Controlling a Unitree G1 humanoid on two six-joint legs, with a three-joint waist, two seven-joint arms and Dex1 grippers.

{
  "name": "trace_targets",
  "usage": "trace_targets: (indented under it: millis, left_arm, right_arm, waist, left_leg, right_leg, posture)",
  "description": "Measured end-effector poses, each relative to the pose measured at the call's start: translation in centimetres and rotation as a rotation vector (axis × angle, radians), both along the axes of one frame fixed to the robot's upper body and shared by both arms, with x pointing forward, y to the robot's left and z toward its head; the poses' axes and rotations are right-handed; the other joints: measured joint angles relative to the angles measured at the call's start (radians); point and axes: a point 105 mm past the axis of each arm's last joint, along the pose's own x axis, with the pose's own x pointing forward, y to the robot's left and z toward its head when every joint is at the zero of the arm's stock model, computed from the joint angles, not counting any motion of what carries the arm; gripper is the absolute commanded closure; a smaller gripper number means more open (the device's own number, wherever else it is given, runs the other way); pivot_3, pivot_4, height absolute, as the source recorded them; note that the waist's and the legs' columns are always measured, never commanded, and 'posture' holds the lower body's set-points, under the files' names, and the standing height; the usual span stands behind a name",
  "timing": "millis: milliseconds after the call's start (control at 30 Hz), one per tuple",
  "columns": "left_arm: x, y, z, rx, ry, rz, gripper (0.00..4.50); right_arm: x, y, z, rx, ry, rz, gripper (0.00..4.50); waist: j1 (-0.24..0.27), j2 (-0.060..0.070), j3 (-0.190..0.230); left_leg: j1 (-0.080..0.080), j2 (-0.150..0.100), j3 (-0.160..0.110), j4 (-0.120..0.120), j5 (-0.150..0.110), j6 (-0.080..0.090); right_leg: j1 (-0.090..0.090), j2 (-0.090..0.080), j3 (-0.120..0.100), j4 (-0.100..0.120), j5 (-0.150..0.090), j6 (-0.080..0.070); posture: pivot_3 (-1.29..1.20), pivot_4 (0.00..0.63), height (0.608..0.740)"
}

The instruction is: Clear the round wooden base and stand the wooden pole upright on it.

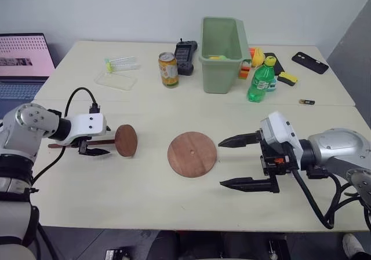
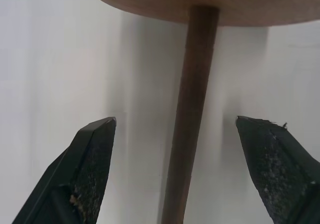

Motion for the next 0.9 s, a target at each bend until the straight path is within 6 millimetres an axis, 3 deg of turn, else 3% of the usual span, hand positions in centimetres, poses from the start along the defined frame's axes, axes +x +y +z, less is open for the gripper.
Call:
trace_targets:
  millis: [167,533,633,900]
  left_arm:
    - [0.2,-0.2,-0.9,0.005,0.026,-0.007,1.56]
    - [0.5,-0.2,-1.2,-0.002,0.035,0.004,3.95]
    - [0.7,-0.2,-1.0,0.002,0.031,0.003,4.23]
    - [0.7,0.0,-1.2,-0.003,0.033,0.008,4.23]
  right_arm:
    - [0.0,0.0,0.2,0.011,-0.001,-0.011,0.00]
    - [0.1,0.0,0.7,0.033,-0.014,-0.028,0.00]
    - [0.1,0.0,0.8,0.034,-0.017,-0.028,0.00]
    - [0.3,0.1,1.1,0.054,-0.025,-0.025,0.00]
  waist:
    - [0.000,0.000,0.000]
    - [0.000,0.000,0.000]
    - [0.000,0.000,0.000]
    - [-0.001,0.000,0.000]
  left_leg:
    - [-0.001,0.000,-0.001,0.003,0.000,0.000]
    - [-0.002,0.000,-0.002,0.007,0.000,0.000]
    - [-0.002,0.000,-0.002,0.007,0.000,0.000]
    - [-0.002,0.000,-0.002,0.007,0.000,0.000]
  right_leg:
    - [0.000,0.000,0.000,0.002,0.000,0.000]
    - [0.000,0.000,-0.001,0.006,0.000,0.000]
    - [0.000,0.000,-0.001,0.006,0.000,0.000]
    - [0.000,0.000,-0.001,0.006,0.000,0.000]
  posture:
    - [0.00,0.150,0.740]
    - [0.00,0.150,0.740]
    - [0.00,0.150,0.740]
    - [0.00,0.150,0.740]
